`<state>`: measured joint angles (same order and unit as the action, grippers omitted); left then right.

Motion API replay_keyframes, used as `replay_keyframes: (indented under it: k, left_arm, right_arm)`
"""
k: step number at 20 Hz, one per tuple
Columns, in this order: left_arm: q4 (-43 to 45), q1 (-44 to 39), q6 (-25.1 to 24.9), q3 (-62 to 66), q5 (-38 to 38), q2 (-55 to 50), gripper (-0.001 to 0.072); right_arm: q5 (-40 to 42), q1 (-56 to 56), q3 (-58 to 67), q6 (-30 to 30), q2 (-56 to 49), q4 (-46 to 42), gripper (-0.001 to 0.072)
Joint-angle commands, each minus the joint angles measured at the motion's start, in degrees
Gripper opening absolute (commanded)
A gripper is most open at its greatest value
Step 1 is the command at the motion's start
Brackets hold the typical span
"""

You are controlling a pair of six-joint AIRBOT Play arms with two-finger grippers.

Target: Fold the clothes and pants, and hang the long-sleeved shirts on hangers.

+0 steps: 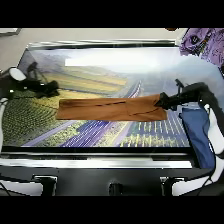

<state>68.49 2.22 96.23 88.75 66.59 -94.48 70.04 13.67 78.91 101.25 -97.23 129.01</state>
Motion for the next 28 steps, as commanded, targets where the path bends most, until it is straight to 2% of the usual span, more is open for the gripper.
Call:
replay_keyframes:
  k: [1,7,12,17,21,24,26,28]
  left_arm:
    - [-8.74,-8.63,0.52,0.00,-5.73,-4.44,0.0014]
    - [-23.65,-27.32,2.45,1.64,-19.58,-15.13,0.0013]
    - [-35.17,-37.99,2.51,13.84,-24.24,-26.97,0.0013]
    - [-35.78,-43.82,11.39,25.11,-26.25,-36.83,0.0013]
    - [-37.94,-46.40,12.44,26.84,-31.04,-38.80,0.0014]
    - [-37.86,-45.62,12.17,26.84,-28.98,-37.94,0.0013]
    - [-36.09,-43.15,11.15,26.84,-23.63,-35.82,0.0011]
    - [-29.05,-39.58,11.43,26.84,-16.20,-31.89,0.0012]
  right_arm:
    - [-0.35,-0.28,0.79,-9.40,9.64,-7.96,0.0025]
    - [5.92,-0.28,9.81,-13.92,14.71,-11.28,0.0025]
    - [13.03,-0.28,15.87,-14.16,15.34,-13.20,0.0025]
    - [14.71,-0.31,18.67,-15.15,16.65,-14.27,0.0025]
    - [15.85,-0.31,20.44,-16.22,16.63,-14.32,0.0025]
    - [16.06,-0.28,20.50,-17.14,16.63,-14.43,0.0025]
    - [16.35,-0.31,20.50,-18.27,16.63,-14.01,0.0025]
    - [17.49,-0.44,20.50,-19.82,16.65,-11.30,0.0025]
